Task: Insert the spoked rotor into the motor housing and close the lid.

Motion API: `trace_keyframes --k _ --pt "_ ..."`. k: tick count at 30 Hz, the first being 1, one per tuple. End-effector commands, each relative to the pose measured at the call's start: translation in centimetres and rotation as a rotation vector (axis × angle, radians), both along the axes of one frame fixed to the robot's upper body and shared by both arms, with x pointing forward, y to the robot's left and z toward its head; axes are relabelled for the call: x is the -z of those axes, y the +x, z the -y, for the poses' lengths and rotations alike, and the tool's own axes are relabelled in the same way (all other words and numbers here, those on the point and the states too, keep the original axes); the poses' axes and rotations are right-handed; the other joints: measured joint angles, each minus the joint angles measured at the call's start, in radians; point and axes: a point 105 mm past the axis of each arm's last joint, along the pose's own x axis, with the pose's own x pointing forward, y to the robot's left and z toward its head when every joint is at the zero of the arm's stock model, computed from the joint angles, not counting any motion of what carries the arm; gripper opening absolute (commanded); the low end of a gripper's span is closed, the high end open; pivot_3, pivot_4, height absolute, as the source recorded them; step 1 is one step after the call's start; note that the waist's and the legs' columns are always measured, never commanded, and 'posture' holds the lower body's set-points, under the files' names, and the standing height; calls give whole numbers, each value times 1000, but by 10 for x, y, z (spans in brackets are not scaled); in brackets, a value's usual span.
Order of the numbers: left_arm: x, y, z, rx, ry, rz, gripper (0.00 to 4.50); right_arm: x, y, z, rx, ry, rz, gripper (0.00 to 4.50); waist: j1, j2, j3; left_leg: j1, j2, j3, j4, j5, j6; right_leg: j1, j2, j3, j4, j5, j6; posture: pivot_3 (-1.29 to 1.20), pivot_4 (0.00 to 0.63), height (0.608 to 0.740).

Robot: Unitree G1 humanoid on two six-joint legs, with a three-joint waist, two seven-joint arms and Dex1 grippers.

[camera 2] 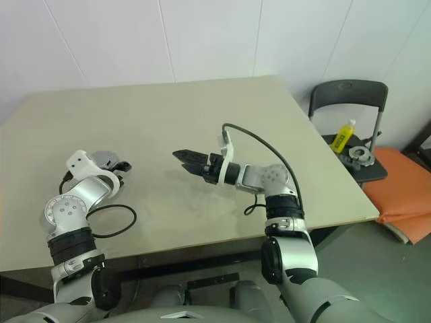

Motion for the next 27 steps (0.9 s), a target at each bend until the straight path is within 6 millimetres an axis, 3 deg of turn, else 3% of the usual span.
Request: trace_keyframes --k 1,3,6,9,11,16,20,27 --pt "-37 14 17 219 199 129 4412 -14 6 -3 1 -18 89 4221 -2 0 0 0 0 0 0 0 0 0 0 0 0 0 0 0 0 740" --pt "-53 21 24 355 411 249 4412 -2 16 -3 70 -167 178 4221 -8 1 1 0 0 0 0 0 0 -1 1 0 1 0 0 0 0 740" --pt "-84 31 41 495 660 569 4412 13 37 4 208 -410 390 4221 -18 4 1 3 0 1 -6 4 -7 -1 0 1 0 0 0 0 0 740" --pt "-63 39 38 514 835 639 3796 13 48 6 311 -524 586 3591 -16 4 1 2 -1 1 -8 5 -9 -1 -1 1 -2 0 -1 0 0 740" --pt "-51 41 40 557 927 657 3158 13 55 8 372 -598 692 2945 -23 5 1 3 -1 2 -8 5 -9 -1 -1 2 -2 0 -1 0 0 740" --pt "-59 47 39 503 854 792 1437 9 84 40 650 -758 784 1163 -20 4 1 0 0 2 -7 5 -8 -3 -1 2 -1 0 0 0 0 740" --pt "-72 47 41 485 825 879 86 9 92 53 723 -844 856 0 -15 4 1 -1 -1 2 -6 5 -8 -2 -1 3 -1 1 0 0 0 740" --pt "-87 39 36 496 798 941 35 -5 89 48 691 -788 965 0 -25 4 1 1 0 1 -6 5 -8 -2 -1 3 0 1 1 0 0 740"
